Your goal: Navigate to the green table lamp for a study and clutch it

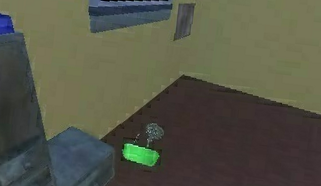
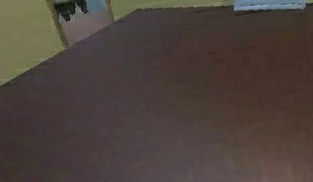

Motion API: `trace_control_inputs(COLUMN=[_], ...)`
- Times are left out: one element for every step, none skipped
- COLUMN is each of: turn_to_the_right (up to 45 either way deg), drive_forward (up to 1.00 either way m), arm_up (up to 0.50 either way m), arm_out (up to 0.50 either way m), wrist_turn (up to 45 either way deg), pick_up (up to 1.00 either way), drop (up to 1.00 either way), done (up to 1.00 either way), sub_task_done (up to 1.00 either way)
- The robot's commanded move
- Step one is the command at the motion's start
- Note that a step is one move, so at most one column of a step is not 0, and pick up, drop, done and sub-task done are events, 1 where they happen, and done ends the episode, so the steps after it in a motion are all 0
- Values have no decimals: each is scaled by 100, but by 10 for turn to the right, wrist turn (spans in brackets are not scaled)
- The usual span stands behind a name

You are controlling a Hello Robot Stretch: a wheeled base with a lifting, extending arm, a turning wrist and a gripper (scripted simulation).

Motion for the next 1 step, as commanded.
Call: trace_control_inputs(turn_to_the_right=[0], drive_forward=[85], arm_up=[0], arm_out=[0], wrist_turn=[0], pick_up=[0], drop=[0], done=[0], sub_task_done=[0])
